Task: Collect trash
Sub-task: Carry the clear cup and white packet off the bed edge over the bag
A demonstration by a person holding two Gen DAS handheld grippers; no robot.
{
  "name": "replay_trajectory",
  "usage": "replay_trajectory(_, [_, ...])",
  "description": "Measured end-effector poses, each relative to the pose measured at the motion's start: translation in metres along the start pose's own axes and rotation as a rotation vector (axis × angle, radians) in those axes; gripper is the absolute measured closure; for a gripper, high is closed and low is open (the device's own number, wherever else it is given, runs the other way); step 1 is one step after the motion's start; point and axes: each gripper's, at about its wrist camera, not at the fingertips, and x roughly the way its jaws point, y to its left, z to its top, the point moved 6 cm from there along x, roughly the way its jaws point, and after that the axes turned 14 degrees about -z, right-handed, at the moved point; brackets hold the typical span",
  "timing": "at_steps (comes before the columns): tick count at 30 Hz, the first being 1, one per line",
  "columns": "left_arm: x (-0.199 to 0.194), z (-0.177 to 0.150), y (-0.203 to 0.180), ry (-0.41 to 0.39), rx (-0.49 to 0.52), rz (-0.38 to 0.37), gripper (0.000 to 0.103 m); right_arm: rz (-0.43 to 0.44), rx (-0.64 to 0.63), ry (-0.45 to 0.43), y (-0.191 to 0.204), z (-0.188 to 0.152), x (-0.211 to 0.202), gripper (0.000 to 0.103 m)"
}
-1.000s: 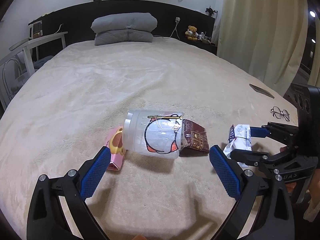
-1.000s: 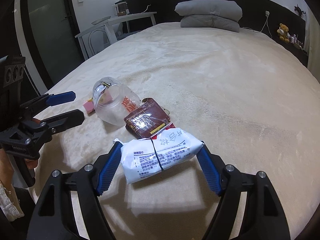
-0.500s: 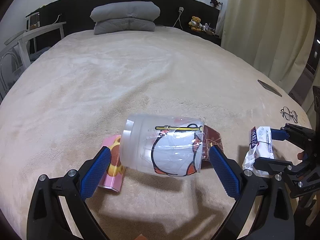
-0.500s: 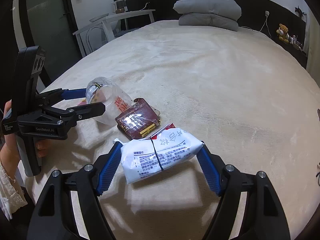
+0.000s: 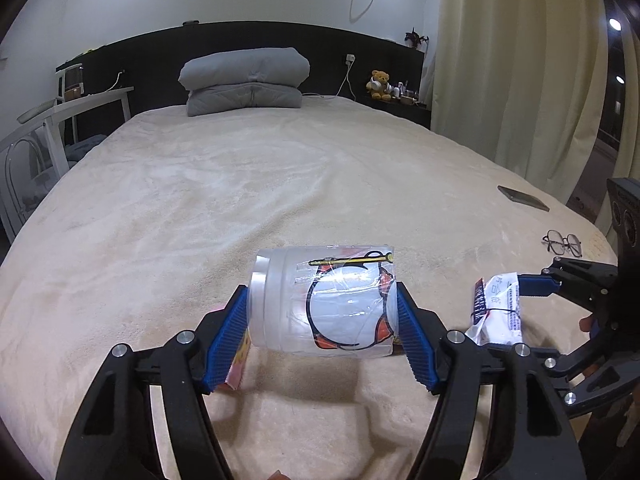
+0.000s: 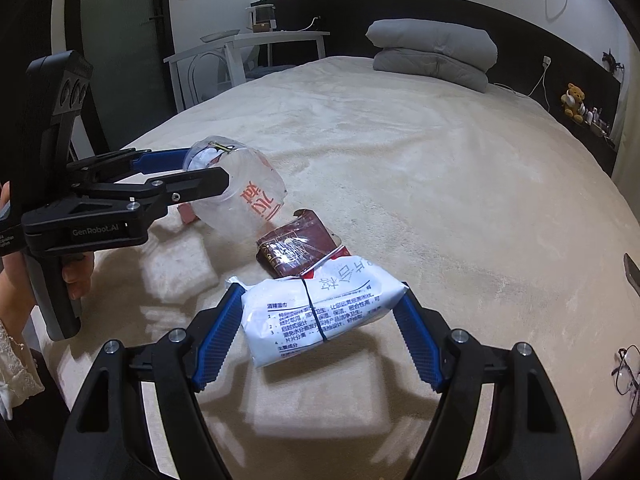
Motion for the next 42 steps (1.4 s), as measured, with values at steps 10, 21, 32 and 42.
replay_trajectory(10, [-0.038, -0.023, -0.022, -0.018, -0.035, -0.025, 0.033, -0.002, -0.029, 0.018, 0.028, -0.022, -0.017, 0.028])
replay_trajectory(21, [-0.068, -0.064, -0.045, 0.011, -0.035, -0.018, 0.033, 0.021, 0.042, 0.016, 0.034, -0.047, -0.047, 0.028])
replay_trajectory(32, [-0.099, -0.114, -0.075, 0.056, -0.021, -0.023, 0.033, 0.020, 0.035, 0.027, 0.051, -0.086, -0.077, 0.028])
replay_trajectory(42, [-0.128, -0.156, -0.105, 0.071, -0.024, -0.033, 0.033, 0.038, 0.041, 0.018, 0.068, -0.117, -0.112, 0.028])
